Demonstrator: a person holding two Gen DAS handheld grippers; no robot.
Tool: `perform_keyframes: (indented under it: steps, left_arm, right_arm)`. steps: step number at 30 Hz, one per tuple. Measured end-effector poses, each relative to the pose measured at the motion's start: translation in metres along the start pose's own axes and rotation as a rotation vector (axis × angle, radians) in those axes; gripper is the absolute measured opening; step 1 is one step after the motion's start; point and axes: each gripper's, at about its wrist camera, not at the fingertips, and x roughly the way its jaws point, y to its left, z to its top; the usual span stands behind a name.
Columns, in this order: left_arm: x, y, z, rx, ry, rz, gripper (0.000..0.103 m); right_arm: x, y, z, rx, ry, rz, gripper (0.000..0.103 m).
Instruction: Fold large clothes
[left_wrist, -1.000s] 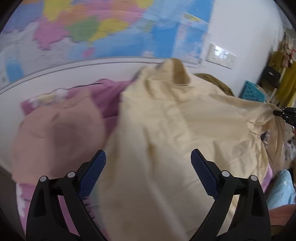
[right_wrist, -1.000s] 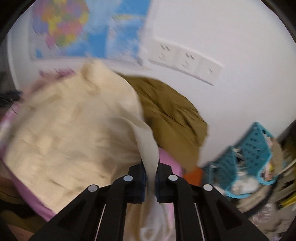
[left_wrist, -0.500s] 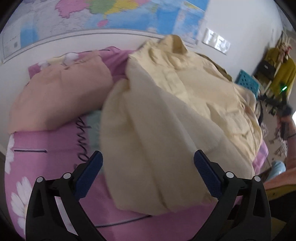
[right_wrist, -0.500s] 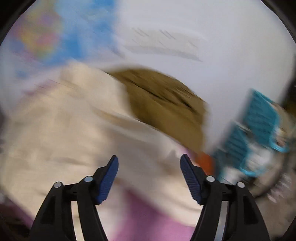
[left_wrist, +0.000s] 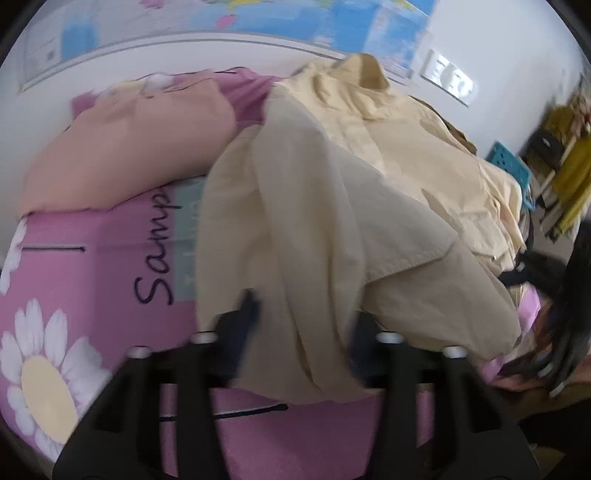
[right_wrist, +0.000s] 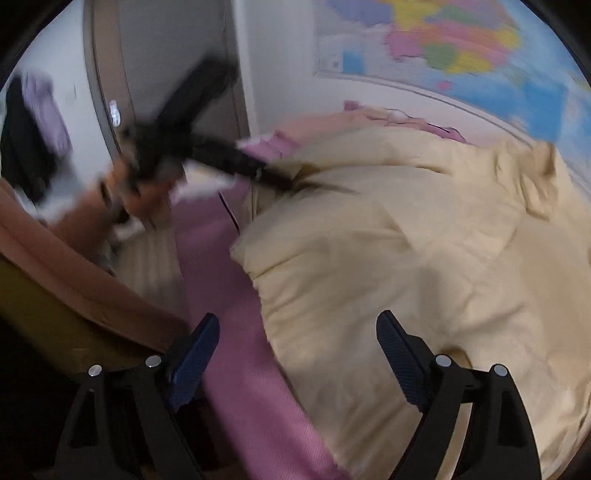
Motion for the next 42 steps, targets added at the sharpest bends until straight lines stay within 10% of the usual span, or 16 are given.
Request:
perform_keyframes:
  steps: [7,11,13,17,20,29,36,42]
  left_arm:
    - [-0.065,0.030,0.042,-0.065,-0.137,0.135,0.011]
    - [-0.103,0.053,0.083,-0.079,-0.214,0.306,0.016]
    - [-0.097,0.058,0.095,-0.086,-0.198,0.471,0.052]
    - [-0.065,0.043,0.085,0.008,-0.138,0.706,0.068]
    - [-0.060,0.028,0.055,0.025,-0.134,0.517,0.072]
    - [-0.055,-0.051,-0.051,0.187,-0.112,0.075,0.091]
    - [0.006,-0.085,-0.075,0.208,0.019,0.022,0.093]
    - [0.040,-0.090,-0.066,0.152,0.031,0.123,0.089]
  right_arm:
    - [-0.032,-0.037,0.021,0.101,-0.098,-0.068,0.010]
    - [-0.075,-0.084,0.032,0.224,-0.185,-0.177,0.006]
    - [-0.073,-0.099,0.030,0.288,-0.194,-0.149,0.007]
    - [-0.046,-0.090,0.017,0.295,-0.147,-0.063,0.021]
    - [-0.032,-0.071,0.013,0.253,-0.108,-0.022,0.057]
    - [-0.101,-0.062,-0.051,0.286,-0.206,-0.095,0.082]
    - [-0.165,-0.119,-0.179,0.721,-0.233,-0.355,0.083]
    - [-0.148,-0.153,-0.230,0.920,-0.327,-0.193,0.083]
